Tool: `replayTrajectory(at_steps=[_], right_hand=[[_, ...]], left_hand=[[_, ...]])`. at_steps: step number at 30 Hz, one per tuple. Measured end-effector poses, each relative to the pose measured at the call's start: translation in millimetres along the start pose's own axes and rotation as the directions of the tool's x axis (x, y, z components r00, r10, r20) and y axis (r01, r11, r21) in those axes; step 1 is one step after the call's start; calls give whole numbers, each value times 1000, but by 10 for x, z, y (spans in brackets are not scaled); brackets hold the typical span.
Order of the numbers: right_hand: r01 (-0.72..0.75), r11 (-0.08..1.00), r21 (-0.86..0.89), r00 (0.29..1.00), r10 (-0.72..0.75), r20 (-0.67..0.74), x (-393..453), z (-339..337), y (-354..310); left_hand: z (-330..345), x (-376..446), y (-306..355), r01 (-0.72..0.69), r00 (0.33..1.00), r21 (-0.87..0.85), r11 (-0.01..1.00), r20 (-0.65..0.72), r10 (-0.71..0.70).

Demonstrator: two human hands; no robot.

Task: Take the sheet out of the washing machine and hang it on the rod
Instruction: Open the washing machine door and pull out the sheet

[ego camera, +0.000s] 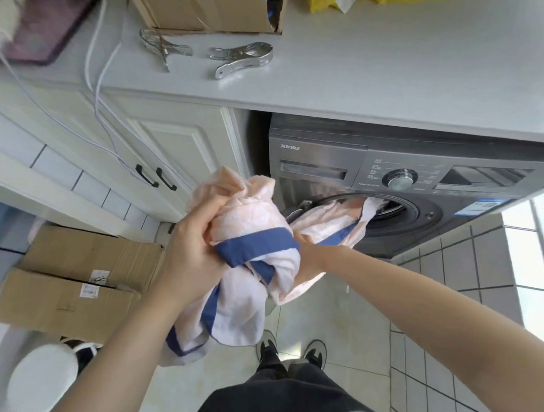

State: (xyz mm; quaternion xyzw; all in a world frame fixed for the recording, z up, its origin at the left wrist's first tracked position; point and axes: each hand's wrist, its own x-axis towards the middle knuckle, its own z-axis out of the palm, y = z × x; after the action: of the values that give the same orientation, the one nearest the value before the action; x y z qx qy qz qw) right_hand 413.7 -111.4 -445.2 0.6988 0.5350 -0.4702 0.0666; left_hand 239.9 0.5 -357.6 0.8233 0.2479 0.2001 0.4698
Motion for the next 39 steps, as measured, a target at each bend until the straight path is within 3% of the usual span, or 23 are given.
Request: replayTrajectory(at_steps=[5, 10, 16, 18, 20, 22, 25, 29, 32, 35, 37, 39], right_hand=[[111, 980, 166, 994, -110, -19, 161, 195, -37], [-12, 950, 312, 996, -16, 86, 232, 313, 126], [-202, 944, 259, 977, 214, -18, -170, 260, 675], [-293, 913, 285, 939, 330, -91, -296, 199, 941], [-426, 846, 321, 829, 507, -236, -430, 120, 1121], [-503, 841, 198, 723, 535, -437, -568, 23, 1109], [-396, 912, 107, 666, 365, -651, -728, -92, 790], [-163, 987, 3, 673, 113, -731, -841, -165, 304], [-47, 999, 27, 698, 52, -715, -828, -178, 54], [90, 995, 50, 664, -22, -747, -870, -135, -65], [172, 978, 116, 666, -29, -745, -956, -89, -59], [231, 950, 210, 712, -17, -702, -1050, -35, -12]], left_hand=[[-126, -32, -13, 125, 978, -79, 989, -157, -137], [-195, 17, -294, 272, 904, -1, 962, -343, -255], [-325, 53, -639, 365, 909, 10, 931, -220, -354], [-420, 15, -666, 364, 918, 36, 930, -179, -353], [-477, -1, -631, 349, 933, 78, 934, -127, -338], [-419, 20, -519, 315, 949, 161, 935, -49, -311], [-119, 69, -237, 205, 964, 299, 932, 101, -244], [371, 99, 59, 16, 953, 446, 895, 263, -148], [673, 99, 199, -33, 955, 433, 901, 279, -99], [823, 86, 190, -34, 975, 394, 919, 215, -56], [815, 88, 149, -94, 989, 469, 878, 146, 27], [762, 75, 124, -200, 979, 543, 815, 142, 145]])
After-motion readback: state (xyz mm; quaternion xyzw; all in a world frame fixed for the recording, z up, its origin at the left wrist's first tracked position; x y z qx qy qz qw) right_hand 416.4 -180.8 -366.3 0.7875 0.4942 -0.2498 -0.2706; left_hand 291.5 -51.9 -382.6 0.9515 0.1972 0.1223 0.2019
